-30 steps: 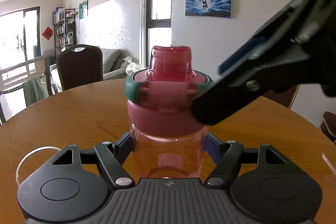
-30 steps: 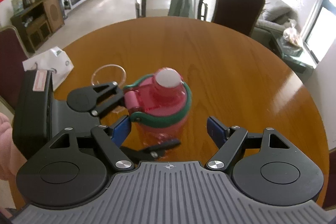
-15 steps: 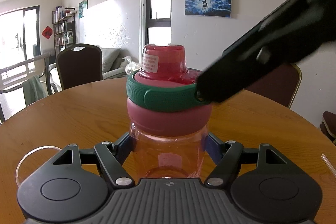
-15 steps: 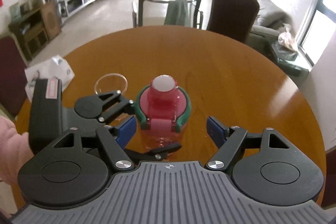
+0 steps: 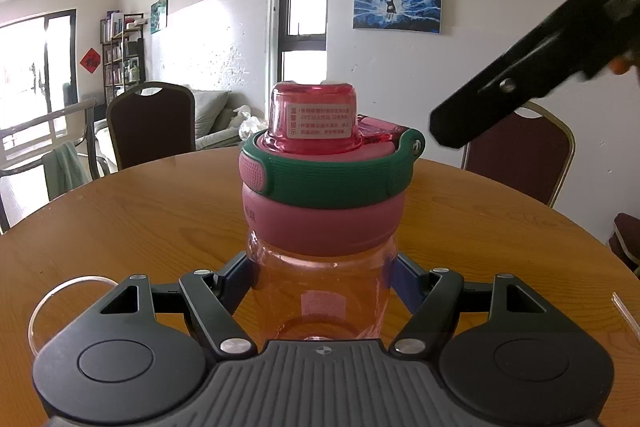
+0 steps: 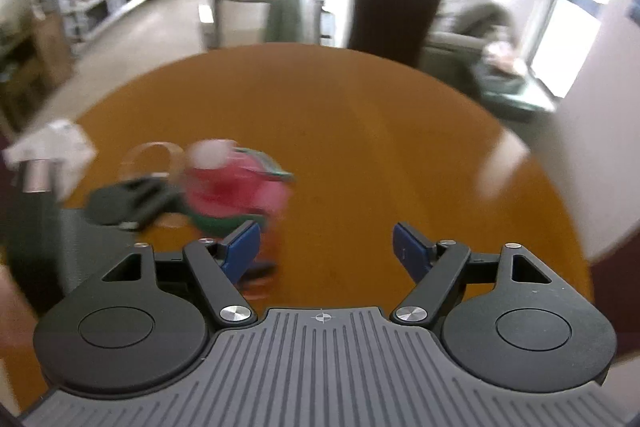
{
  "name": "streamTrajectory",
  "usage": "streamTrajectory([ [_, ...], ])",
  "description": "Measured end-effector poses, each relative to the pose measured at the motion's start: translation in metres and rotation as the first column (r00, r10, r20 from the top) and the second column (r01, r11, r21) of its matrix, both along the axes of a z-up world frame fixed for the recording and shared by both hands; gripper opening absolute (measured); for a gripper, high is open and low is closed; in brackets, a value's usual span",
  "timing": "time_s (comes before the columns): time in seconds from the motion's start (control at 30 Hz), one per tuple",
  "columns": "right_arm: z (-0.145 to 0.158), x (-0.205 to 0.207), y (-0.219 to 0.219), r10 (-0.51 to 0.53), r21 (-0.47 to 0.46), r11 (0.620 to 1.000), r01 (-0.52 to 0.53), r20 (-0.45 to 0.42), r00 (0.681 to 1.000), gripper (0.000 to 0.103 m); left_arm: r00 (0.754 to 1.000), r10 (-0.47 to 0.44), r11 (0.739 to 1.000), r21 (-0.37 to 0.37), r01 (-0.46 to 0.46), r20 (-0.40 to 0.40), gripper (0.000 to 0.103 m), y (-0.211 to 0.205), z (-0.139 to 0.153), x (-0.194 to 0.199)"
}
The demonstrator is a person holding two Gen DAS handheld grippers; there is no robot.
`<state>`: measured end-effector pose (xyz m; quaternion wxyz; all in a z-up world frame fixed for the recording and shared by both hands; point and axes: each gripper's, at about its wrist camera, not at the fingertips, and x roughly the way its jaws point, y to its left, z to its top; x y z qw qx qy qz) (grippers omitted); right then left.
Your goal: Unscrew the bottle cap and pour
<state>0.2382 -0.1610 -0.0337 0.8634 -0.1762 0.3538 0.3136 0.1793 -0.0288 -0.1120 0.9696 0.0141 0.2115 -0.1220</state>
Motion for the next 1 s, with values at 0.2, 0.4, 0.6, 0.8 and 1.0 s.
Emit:
streamTrajectory([
  [0.2, -0.002, -0.010, 0.012, 0.087, 0.055, 0.995, -0.083, -0.071, 0.994, 0.076, 1.000, -0.001, 1.000, -0.002, 0.001, -0.001, 0.072, 0.000, 0.000, -0.003],
  [0.4, -0.006, -0.011, 0.020, 0.147, 0.116, 0.985, -0.131, -0.143, 0.979, 0.076, 1.000, -0.001, 1.000, -0.005, 0.001, 0.001, 0.072, 0.003, 0.000, -0.002],
  [0.6, -0.004, 0.002, 0.022, 0.113, 0.103, 0.989, -0.102, -0.104, 0.988, 0.076, 1.000, -0.008, 1.000, 0.005, 0.008, 0.002, 0.072, 0.002, -0.001, -0.003],
  [0.8, -0.004, 0.015, 0.040, 0.112, 0.081, 0.991, -0.106, -0.072, 0.991, 0.079, 1.000, -0.010, 1.000, 0.013, 0.010, 0.003, 0.072, 0.002, -0.002, -0.004],
  [1.0, -0.001, 0.010, 0.047, 0.077, 0.032, 0.997, -0.076, -0.025, 0.997, 0.078, 1.000, -0.010, 1.000, 0.014, 0.010, -0.001, 0.072, 0.000, -0.005, -0.004],
])
